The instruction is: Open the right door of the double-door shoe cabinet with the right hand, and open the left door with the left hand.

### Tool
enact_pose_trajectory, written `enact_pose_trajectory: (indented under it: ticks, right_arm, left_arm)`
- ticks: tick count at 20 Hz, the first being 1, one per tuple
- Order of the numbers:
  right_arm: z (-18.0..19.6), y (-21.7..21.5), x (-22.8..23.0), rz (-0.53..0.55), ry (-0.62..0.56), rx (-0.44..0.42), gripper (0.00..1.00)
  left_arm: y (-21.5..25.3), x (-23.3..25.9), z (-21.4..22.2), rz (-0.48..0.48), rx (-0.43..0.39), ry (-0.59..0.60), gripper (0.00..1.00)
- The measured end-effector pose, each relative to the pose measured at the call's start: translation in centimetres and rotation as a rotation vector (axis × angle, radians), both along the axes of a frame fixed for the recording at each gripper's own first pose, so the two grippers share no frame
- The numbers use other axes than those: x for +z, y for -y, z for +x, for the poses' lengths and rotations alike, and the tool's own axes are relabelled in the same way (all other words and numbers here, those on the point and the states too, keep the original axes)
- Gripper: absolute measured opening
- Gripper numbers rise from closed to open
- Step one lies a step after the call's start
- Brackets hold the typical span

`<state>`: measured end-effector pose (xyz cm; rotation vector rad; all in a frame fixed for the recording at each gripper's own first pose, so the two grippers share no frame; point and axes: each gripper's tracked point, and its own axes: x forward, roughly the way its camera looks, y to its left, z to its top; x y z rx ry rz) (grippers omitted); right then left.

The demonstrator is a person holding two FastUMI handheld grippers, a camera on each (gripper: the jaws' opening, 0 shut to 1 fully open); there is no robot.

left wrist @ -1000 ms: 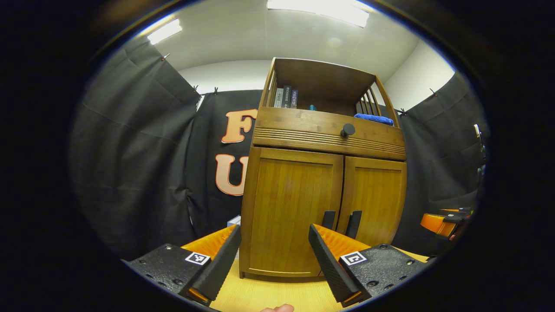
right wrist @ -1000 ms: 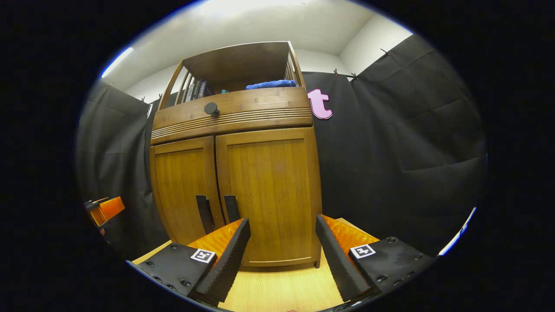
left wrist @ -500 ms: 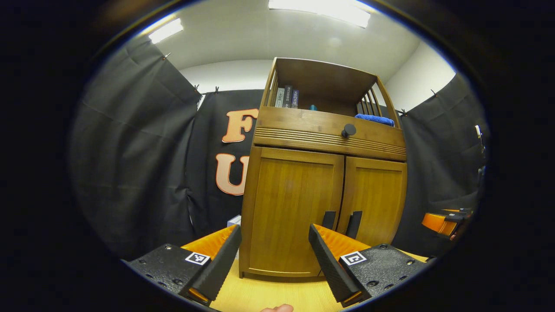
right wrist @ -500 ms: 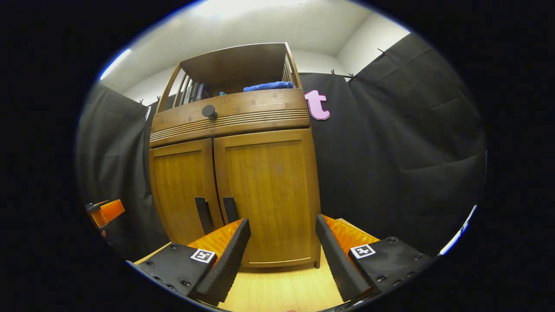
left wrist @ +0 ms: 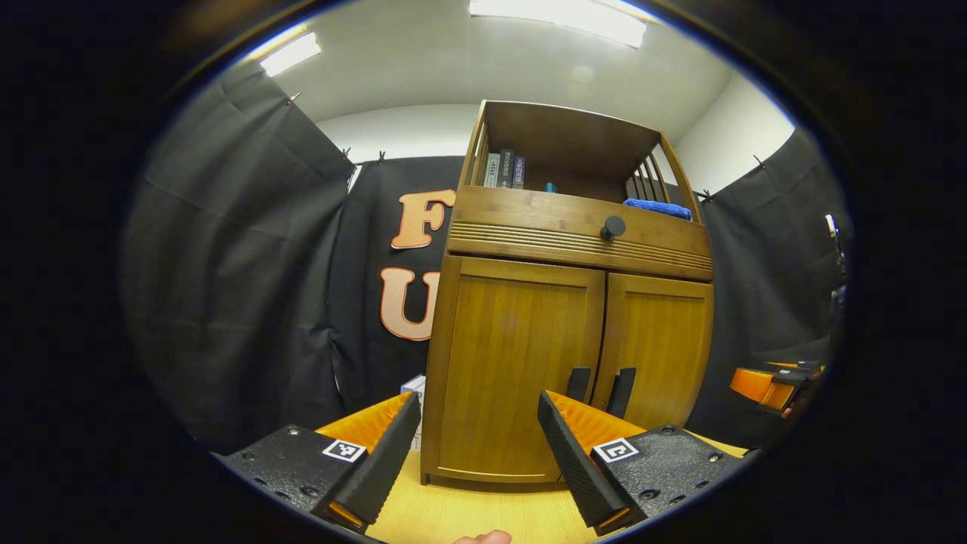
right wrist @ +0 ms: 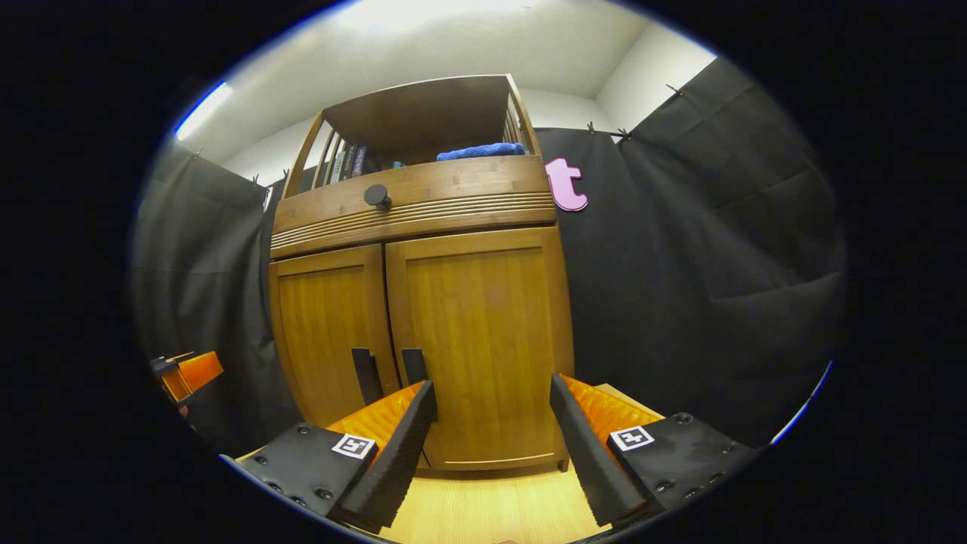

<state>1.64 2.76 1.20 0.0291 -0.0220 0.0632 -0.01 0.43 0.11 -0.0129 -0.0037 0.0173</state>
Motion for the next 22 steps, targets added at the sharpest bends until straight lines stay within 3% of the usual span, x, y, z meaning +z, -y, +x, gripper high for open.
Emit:
enact_pose_trajectory:
  ticks: [1, 2, 3, 8, 9, 10, 12, 13, 14, 15, 16, 18, 22]
  right_arm:
    - [0.6, -0.8, 0.3, 0.006, 0.007, 0.015, 0.89]
    - [1.5, -1.6, 0.6, 0.005, 0.013, 0.030, 0.97]
    - [2.5, -2.5, 0.8, 0.001, 0.019, 0.046, 0.97]
    - [8.2, -6.5, 1.3, -0.028, 0.042, 0.106, 0.98]
    - [9.4, -7.0, 0.9, -0.033, 0.040, 0.106, 0.89]
    - [10.5, -7.2, 0.4, -0.038, 0.033, 0.105, 0.98]
    - [12.5, -7.9, -0.7, -0.051, 0.021, 0.097, 0.94]
    - [13.2, -8.0, -1.1, -0.055, 0.017, 0.092, 1.00]
    - [14.0, -8.3, -1.5, -0.056, 0.014, 0.089, 0.88]
    - [14.6, -8.5, -1.9, -0.056, 0.011, 0.091, 0.98]
    - [15.5, -8.7, -2.4, -0.059, 0.005, 0.091, 0.98]
    - [16.9, -9.0, -3.6, -0.069, -0.014, 0.083, 0.98]
    - [18.6, -9.0, -6.8, -0.077, -0.086, 0.071, 0.97]
  left_arm:
    - [-0.1, 0.0, 0.0, -0.006, 0.006, -0.002, 0.98]
    - [-0.2, -0.1, 0.0, -0.011, 0.012, -0.004, 0.98]
    - [-0.3, -0.1, 0.0, -0.015, 0.018, -0.005, 0.94]
    - [-1.7, 0.1, -0.3, -0.009, 0.048, -0.003, 0.98]
    - [-1.7, 0.2, -0.3, -0.008, 0.055, -0.004, 0.98]
    - [-1.9, 0.1, -0.3, -0.006, 0.062, -0.007, 0.98]
    - [-2.6, -0.1, -0.5, 0.002, 0.078, -0.012, 0.94]
    - [-3.1, -0.1, -0.7, 0.007, 0.086, -0.013, 0.94]
    - [-3.4, 0.0, -0.8, 0.010, 0.094, -0.012, 0.94]
    - [-3.5, 0.0, -0.9, 0.013, 0.101, -0.011, 0.94]
    - [-3.7, 0.1, -1.0, 0.016, 0.108, -0.010, 0.98]
    - [-4.1, 0.2, -1.0, 0.020, 0.121, -0.007, 0.94]
    - [-4.6, 0.5, -1.1, 0.019, 0.140, 0.004, 0.98]
